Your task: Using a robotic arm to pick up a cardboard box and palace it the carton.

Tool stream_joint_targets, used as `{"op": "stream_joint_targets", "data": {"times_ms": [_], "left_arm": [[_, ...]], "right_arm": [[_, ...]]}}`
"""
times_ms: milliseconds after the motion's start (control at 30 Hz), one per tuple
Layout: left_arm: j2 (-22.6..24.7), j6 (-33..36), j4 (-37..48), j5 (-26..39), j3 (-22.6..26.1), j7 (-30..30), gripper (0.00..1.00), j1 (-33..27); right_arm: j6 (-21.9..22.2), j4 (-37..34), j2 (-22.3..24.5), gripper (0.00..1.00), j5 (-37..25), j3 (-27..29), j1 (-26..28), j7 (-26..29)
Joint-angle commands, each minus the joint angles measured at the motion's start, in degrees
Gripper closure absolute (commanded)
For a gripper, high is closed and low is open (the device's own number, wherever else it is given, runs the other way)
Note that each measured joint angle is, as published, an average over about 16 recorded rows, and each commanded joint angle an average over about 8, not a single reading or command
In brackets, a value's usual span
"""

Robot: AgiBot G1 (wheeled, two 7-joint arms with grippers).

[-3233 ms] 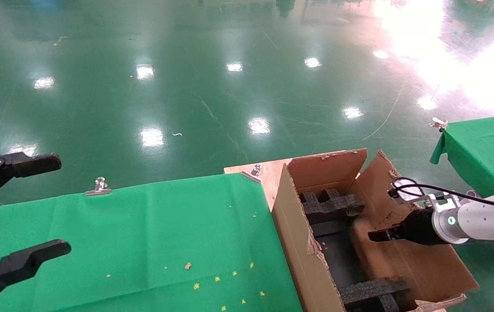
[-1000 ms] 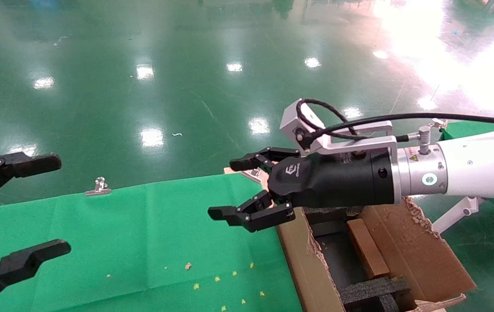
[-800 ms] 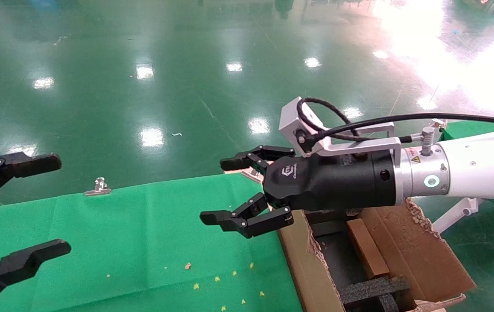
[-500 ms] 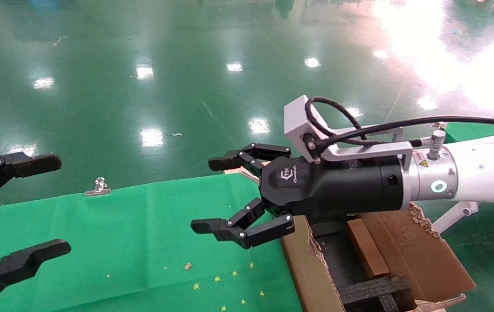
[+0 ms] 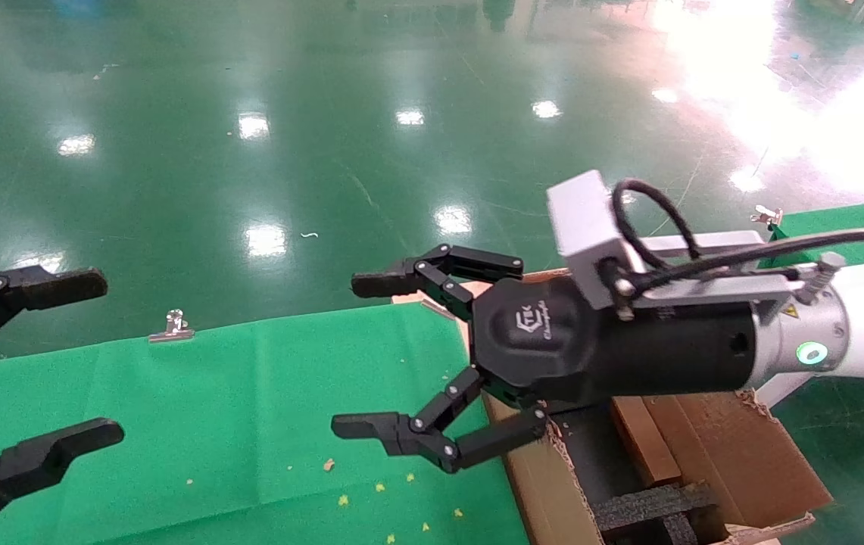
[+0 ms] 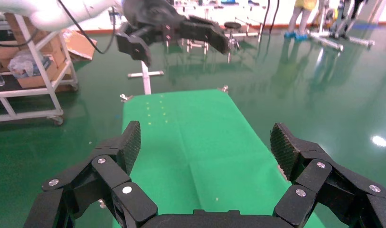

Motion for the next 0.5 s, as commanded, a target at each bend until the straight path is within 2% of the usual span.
{"op": "stream_joint_targets", "data": {"times_ms": [33,300,500], "left_arm": [[0.0,0.0,0.0,0.0,0.0,0.0,0.00,0.0],[0.0,0.0,0.0,0.0,0.0,0.0,0.00,0.0],[0.0,0.0,0.0,0.0,0.0,0.0,0.00,0.0]], "right_arm": [[-1.3,-0.1,-0.4,0.00,0.0,2.6,-1.6,-0.7],[-5.3,-0.5,-1.8,0.00,-0.1,10.7,-6.4,-2.7],[-6.0,-0.6,-2.0,0.00,-0.1,12.0,-7.1,-3.0]]}}
